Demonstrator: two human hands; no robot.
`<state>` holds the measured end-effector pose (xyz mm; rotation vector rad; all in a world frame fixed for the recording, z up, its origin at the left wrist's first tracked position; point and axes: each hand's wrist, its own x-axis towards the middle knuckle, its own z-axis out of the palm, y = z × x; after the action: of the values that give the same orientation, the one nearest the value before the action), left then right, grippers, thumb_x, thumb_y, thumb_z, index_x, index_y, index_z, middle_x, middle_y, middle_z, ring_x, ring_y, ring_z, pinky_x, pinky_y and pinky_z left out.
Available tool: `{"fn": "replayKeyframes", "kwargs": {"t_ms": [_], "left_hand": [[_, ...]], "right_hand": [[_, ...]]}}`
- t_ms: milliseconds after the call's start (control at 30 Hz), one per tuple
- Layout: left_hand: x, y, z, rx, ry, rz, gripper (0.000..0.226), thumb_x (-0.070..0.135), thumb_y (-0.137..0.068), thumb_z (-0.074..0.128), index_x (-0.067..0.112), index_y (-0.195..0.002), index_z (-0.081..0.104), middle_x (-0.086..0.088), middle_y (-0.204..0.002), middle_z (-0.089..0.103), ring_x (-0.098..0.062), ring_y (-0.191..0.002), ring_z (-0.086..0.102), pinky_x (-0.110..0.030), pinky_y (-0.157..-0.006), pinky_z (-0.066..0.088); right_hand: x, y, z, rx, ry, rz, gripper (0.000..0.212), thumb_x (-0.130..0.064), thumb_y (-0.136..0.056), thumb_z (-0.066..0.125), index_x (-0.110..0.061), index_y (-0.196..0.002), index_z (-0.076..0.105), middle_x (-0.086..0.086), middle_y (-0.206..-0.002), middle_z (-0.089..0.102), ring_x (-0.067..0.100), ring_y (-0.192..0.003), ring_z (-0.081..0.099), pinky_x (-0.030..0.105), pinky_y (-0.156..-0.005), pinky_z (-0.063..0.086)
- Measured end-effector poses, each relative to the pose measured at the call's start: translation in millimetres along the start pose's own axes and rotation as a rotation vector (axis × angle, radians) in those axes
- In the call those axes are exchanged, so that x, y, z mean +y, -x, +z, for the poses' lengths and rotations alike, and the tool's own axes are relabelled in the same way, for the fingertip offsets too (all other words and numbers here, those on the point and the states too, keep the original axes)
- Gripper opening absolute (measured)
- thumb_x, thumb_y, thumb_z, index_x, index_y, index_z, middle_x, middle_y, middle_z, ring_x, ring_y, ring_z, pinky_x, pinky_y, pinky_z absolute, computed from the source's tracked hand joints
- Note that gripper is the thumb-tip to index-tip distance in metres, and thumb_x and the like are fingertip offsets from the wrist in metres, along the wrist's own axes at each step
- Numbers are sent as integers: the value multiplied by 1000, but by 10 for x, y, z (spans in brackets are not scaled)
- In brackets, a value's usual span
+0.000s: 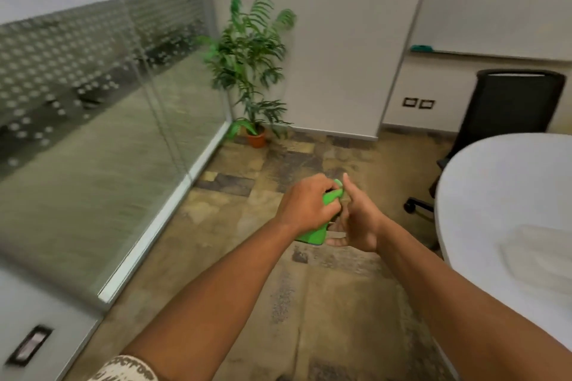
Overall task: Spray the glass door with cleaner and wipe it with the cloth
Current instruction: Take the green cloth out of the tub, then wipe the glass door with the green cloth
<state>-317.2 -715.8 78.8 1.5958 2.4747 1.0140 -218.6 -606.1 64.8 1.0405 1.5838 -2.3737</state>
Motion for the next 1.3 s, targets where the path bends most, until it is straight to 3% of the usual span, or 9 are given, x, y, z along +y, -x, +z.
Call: {"fn": "replayKeyframes", "kwargs": {"t_ms": [167, 267, 333, 467, 633, 800, 900, 1100, 1300], "left_hand": [[50, 647, -226, 60, -93, -90, 22, 34, -82, 65, 26, -101, 71, 5, -94, 67, -20, -85, 65, -35, -66, 50], [141, 1103, -276, 120, -132, -136, 23, 34, -83, 67, 26, -104, 74, 7, -103, 70, -18, -91, 66, -34, -69, 53], [201, 1447, -307, 167, -130, -192, 28, 38, -84, 67, 27, -108, 74, 8, -106, 70, -18, -91, 68, -36, -70, 56], [260, 2071, -386, 235, -113, -288, 40, 51, -86, 61, 25, -114, 74, 8, -102, 66, -15, -86, 67, -37, -70, 57], [333, 2752, -728, 559, 4, -483, 25, 39, -94, 62, 20, -101, 77, 11, -90, 65, 6, -63, 52, -17, -61, 41], [235, 3445, -1158, 891, 2, -756, 19, 30, -98, 59, 20, -94, 75, 9, -91, 65, -9, -75, 58, -29, -73, 48], [184, 3890, -1406, 1013, 83, -941, 20, 34, -98, 60, 20, -104, 74, 5, -104, 64, -14, -79, 61, -35, -86, 53], [219, 4953, -1704, 1021, 359, -1150, 72, 74, -81, 51, 22, -130, 63, 4, -126, 68, -15, -116, 64, -40, -107, 49], [394, 6101, -2053, 1024, 482, -1182, 46, 64, -97, 48, 27, -96, 75, 7, -100, 73, -12, -97, 67, -31, -89, 52]], "right_hand": [[188, 100, 426, -84, -202, -5, 43, -54, -98, 41, -21, -107, 67, 4, -98, 69, 21, -96, 65, 40, -92, 50], [346, 224, 689, -89, -287, -22, 41, -37, -100, 41, -10, -119, 65, 8, -92, 70, 23, -82, 67, 36, -76, 54], [481, 346, 880, -111, -341, -16, 42, -31, -99, 43, -4, -125, 64, 13, -104, 72, 27, -91, 68, 38, -86, 55], [712, 636, 1288, -220, -376, 21, 43, -29, -97, 46, -2, -127, 63, 19, -120, 68, 34, -106, 64, 48, -104, 48], [988, 918, 1816, -353, -353, 93, 51, -31, -95, 43, -1, -133, 59, 22, -132, 62, 37, -119, 61, 51, -107, 44], [1196, 1280, 2396, -475, -303, 86, 42, -29, -97, 43, -3, -122, 65, 21, -120, 69, 36, -105, 67, 46, -87, 53], [1364, 1471, 2757, -547, -267, 104, 44, -30, -96, 44, -4, -126, 64, 21, -125, 67, 37, -114, 64, 47, -90, 52], [1960, 1963, 3545, -676, -214, 186, 44, -31, -96, 45, -3, -124, 64, 20, -120, 70, 36, -100, 72, 46, -86, 54], [2668, 2583, 4296, -743, -148, 235, 46, -30, -97, 43, -1, -127, 63, 22, -122, 68, 37, -112, 66, 50, -95, 51]]}}
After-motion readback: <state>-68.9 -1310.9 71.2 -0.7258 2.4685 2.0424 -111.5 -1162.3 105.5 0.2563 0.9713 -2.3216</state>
